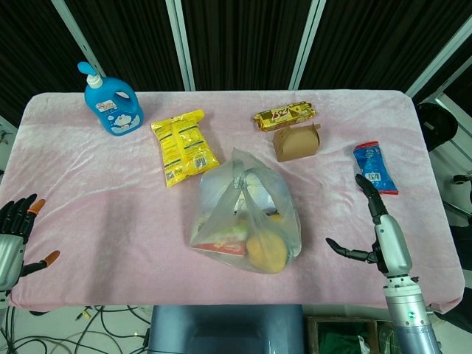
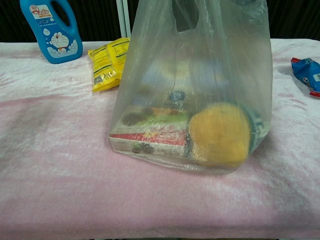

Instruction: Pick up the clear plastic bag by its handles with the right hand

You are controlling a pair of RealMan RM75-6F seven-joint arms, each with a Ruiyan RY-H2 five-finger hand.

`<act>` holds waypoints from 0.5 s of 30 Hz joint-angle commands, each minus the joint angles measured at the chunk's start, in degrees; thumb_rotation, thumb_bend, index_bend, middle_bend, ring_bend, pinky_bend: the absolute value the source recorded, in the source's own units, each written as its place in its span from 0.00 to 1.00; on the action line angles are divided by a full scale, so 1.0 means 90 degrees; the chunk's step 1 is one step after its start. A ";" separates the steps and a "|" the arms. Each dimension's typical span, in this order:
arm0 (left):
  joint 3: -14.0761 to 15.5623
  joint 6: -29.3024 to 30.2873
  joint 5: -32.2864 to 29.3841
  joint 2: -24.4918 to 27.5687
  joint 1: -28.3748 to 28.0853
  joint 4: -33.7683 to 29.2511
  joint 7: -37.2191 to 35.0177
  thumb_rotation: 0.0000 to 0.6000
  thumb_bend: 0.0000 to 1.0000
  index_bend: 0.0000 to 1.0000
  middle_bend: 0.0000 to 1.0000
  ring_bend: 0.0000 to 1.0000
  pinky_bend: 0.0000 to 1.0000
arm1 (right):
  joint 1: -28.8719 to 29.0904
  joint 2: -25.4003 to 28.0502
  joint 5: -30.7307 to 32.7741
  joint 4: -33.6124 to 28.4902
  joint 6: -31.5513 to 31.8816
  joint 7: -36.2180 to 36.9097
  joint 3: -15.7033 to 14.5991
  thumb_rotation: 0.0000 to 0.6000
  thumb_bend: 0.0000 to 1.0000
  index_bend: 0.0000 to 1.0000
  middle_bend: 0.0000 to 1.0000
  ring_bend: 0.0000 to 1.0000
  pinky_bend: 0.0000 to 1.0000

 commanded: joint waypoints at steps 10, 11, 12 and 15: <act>0.0007 -0.0015 0.0000 -0.0006 -0.0001 -0.0002 -0.0007 1.00 0.00 0.00 0.00 0.00 0.01 | 0.0132 -0.0199 0.0106 -0.0389 -0.0237 -0.0049 -0.0067 1.00 0.13 0.01 0.12 0.13 0.17; 0.0007 -0.0014 0.0002 -0.0006 -0.0001 -0.0003 -0.0007 1.00 0.00 0.00 0.00 0.00 0.01 | 0.0153 -0.0222 0.0114 -0.0428 -0.0266 -0.0054 -0.0067 1.00 0.14 0.01 0.12 0.13 0.17; 0.0009 -0.0014 0.0005 -0.0006 -0.0002 -0.0004 -0.0007 1.00 0.00 0.00 0.00 0.00 0.01 | 0.0204 -0.0268 0.0143 -0.0501 -0.0333 -0.0077 -0.0063 1.00 0.14 0.02 0.12 0.13 0.17; 0.0016 -0.0027 0.0006 -0.0001 -0.0004 -0.0004 -0.0011 1.00 0.00 0.00 0.00 0.00 0.01 | 0.0384 -0.0447 0.0305 -0.0707 -0.0516 -0.0297 -0.0036 1.00 0.14 0.02 0.12 0.13 0.17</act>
